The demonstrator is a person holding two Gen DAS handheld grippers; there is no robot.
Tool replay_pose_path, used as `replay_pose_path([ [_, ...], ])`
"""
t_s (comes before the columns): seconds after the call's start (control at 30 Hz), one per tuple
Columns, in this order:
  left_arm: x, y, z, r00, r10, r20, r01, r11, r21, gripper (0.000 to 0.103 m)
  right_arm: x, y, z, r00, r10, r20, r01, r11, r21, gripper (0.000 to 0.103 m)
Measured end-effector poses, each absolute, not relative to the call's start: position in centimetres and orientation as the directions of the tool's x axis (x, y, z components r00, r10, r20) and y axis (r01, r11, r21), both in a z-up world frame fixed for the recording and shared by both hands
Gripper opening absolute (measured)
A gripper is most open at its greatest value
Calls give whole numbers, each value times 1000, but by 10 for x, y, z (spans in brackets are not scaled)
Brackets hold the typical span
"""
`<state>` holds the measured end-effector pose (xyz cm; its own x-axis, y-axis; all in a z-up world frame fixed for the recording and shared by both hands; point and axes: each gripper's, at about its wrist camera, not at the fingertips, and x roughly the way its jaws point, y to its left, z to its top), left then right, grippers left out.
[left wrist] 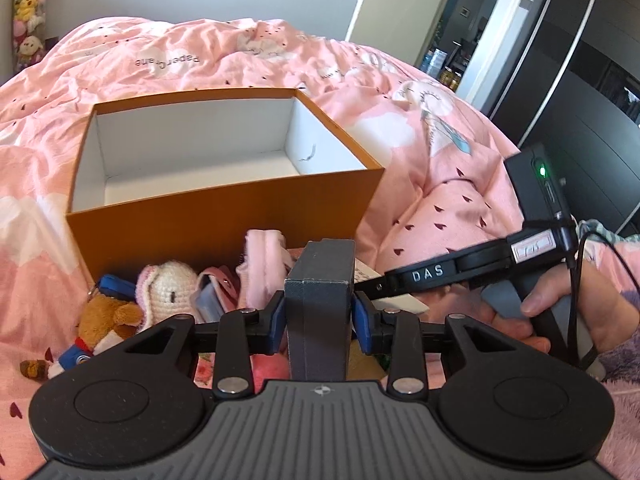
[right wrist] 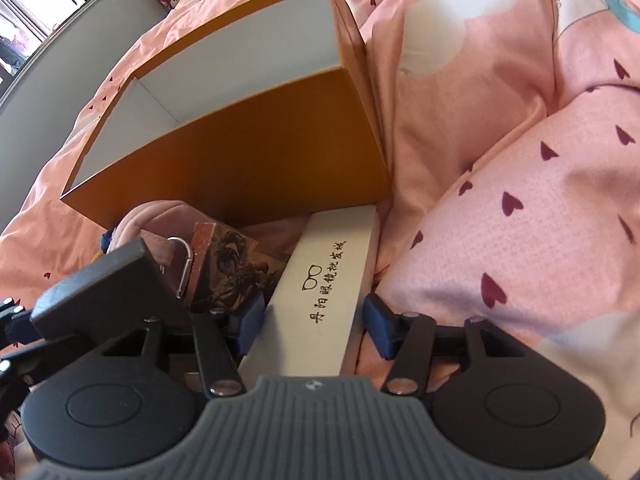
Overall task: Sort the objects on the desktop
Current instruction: 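Grasp the dark grey small box with the left gripper and lift it, then grasp the cream glasses case with the right gripper and lift it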
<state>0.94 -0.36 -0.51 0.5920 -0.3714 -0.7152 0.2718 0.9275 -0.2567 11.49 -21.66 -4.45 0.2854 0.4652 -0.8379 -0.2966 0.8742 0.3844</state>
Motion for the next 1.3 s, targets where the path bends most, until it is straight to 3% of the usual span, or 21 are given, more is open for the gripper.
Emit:
replay_pose_path([
  [0.23,15,-1,-10,574,-335,-747,230,942,-245,40,121,-207,-62,263,454,-851,-309,875,371,68],
  [0.47,17,-4,-18,547,-316,-776,211,948,-238,41,105,-206,-52,312,448,-838,-351,874,337,66],
  [0.87,11,3,1,587,-330,-740,199,944,-264,40,68,-234,-6,386,499,-776,-360,856,372,62],
  [0.97,9,5,9,599,-338,-726,195,941,-277,39,58,-237,5,408,516,-753,-364,848,385,55],
  [1.0,8,6,12,605,-340,-720,196,940,-279,39,56,-239,9,419,521,-744,-363,847,388,41],
  [1.07,7,7,19,617,-342,-709,197,939,-282,39,56,-242,16,409,546,-731,-375,831,411,32],
  [1.3,10,7,18,604,-321,-730,185,947,-263,38,74,-236,14,318,549,-773,-428,811,400,32],
])
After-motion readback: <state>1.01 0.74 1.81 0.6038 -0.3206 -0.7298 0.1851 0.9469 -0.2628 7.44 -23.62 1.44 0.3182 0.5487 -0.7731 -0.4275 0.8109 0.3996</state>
